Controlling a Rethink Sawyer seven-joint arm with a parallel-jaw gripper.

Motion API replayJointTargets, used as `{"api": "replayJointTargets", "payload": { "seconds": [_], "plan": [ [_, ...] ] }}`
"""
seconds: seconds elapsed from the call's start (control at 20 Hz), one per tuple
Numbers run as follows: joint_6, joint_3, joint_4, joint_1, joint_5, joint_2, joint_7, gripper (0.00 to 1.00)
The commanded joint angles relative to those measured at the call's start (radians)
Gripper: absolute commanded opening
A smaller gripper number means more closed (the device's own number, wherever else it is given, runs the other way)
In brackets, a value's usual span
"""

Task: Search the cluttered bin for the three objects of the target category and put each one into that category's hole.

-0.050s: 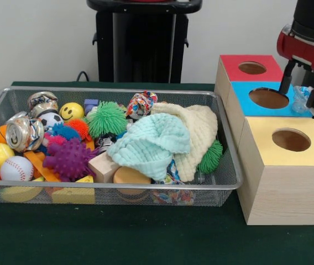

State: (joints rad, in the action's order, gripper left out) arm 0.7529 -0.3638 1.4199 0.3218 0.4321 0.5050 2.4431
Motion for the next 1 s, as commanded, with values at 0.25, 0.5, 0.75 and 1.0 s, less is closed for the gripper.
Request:
{"api": "replayJointTargets", "payload": {
  "seconds": [0.25,0.5,0.75,1.0],
  "plan": [
    [-0.051,0.074,0.042,-0.034,0.021,-0.043,0.178,1.00],
    [-0.050,0.078,0.048,-0.036,0.023,-0.040,0.175,0.00],
    [-0.068,0.083,0.062,-0.034,0.029,-0.036,0.178,0.00],
    [-0.073,0.083,0.066,-0.027,0.031,-0.035,0.185,0.00]
  ]
}}
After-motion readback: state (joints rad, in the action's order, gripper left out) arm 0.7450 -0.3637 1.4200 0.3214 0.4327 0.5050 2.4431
